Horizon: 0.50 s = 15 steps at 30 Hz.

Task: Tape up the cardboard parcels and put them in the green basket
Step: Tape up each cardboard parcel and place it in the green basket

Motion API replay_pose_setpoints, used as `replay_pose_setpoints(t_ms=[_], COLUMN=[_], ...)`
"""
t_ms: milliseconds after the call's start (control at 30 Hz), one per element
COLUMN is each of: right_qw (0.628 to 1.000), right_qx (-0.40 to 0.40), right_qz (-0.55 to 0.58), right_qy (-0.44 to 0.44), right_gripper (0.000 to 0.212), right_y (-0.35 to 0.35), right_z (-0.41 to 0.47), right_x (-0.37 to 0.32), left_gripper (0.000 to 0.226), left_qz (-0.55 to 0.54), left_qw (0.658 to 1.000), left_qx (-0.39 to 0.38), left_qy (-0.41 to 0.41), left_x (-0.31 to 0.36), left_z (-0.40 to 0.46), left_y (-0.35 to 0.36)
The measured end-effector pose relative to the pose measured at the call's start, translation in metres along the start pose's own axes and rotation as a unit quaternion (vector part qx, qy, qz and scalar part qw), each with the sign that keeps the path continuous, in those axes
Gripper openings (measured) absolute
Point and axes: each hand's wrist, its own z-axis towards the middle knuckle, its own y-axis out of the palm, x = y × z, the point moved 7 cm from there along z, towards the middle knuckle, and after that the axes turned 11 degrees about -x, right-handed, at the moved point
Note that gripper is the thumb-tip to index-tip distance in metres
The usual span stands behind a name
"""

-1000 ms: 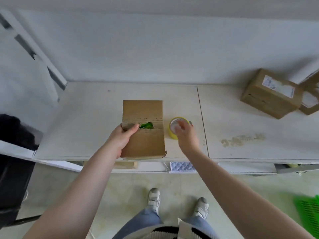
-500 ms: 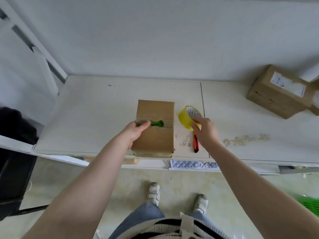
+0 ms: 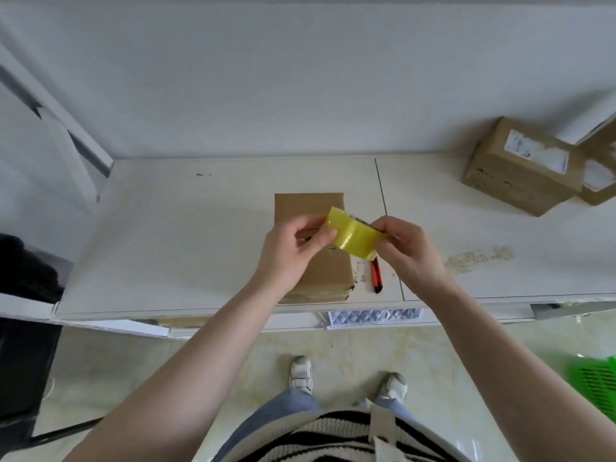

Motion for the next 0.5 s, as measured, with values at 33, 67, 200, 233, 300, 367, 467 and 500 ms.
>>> replay_pose_setpoints(t_ms=[33,67,200,233,300,367,467,500], right_qw=[1.0,1.0,0.997,0.996,0.994,0.992,0.989,0.987], right_qx=[-0.001,-0.003,0.007,0.013,0.02,0.017,-0.002,-0.013], right_qz=[-0.007,-0.016,-0.073,-0.086,-0.106,-0.118,-0.133,-0.14], right_qy=[-0.002,-0.007,-0.025,-0.029,-0.035,-0.044,-0.066,-0.074], right_gripper=[0.015,0.014,0.011,0.01,0.009,0.008,0.006,0.006], right_y=[0.003,0.006,0.013,0.015,0.017,0.02,0.023,0.024], right_z=[0.001,0.003,0.009,0.01,0.013,0.016,0.019,0.02], right_x=[-0.001,-0.002,-0.007,-0.008,-0.009,-0.012,-0.019,-0.021], left_gripper=[0.021,0.02,0.015,0.012,0.014,0.016,0.016,0.018], left_qz=[-0.005,-0.01,-0.01,-0.013,-0.028,-0.076,-0.1,-0.078], left_qw=[1.0,0.999,0.995,0.994,0.993,0.991,0.989,0.992], left_qx=[0.018,0.043,0.1,0.106,0.109,0.094,0.064,0.058], left_qy=[0.009,0.011,0.007,0.001,-0.024,-0.059,-0.087,-0.083], left_x=[0.003,0.004,0.001,-0.001,-0.006,-0.012,-0.014,-0.011], left_z=[-0.003,-0.006,-0.013,-0.014,-0.014,-0.013,-0.011,-0.01], left_y=[-0.001,-0.005,-0.016,-0.018,-0.022,-0.024,-0.031,-0.035])
